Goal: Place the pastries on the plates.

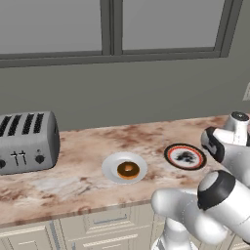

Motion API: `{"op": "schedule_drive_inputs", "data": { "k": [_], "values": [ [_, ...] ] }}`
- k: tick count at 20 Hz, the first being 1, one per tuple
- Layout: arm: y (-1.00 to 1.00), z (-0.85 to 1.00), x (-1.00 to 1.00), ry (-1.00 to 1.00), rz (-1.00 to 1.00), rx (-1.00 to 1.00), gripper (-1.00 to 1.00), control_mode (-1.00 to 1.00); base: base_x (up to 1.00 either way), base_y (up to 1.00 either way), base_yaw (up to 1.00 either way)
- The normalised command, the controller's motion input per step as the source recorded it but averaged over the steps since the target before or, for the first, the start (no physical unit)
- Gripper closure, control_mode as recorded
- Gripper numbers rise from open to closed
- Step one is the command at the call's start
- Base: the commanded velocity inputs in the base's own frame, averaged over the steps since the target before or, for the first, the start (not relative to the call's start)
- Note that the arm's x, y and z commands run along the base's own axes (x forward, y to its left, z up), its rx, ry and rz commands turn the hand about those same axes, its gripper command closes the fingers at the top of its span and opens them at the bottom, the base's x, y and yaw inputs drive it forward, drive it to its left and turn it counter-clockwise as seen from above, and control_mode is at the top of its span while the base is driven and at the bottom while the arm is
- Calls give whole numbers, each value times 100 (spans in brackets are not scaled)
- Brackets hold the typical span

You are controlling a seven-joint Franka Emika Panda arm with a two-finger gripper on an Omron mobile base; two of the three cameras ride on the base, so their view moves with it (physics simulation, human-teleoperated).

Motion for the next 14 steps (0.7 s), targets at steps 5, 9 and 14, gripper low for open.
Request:
{"op": "schedule_drive_inputs", "data": {
  "k": [5, 9, 14],
  "values": [
    [37, 0, 23, 0, 0, 0, 100, -100, 0, 0, 0],
    [37, 0, 34, 0, 0, 0, 100, -100, 0, 0, 0],
    [28, 0, 39, 0, 0, 0, 100, -100, 0, 0, 0]
  ]
}}
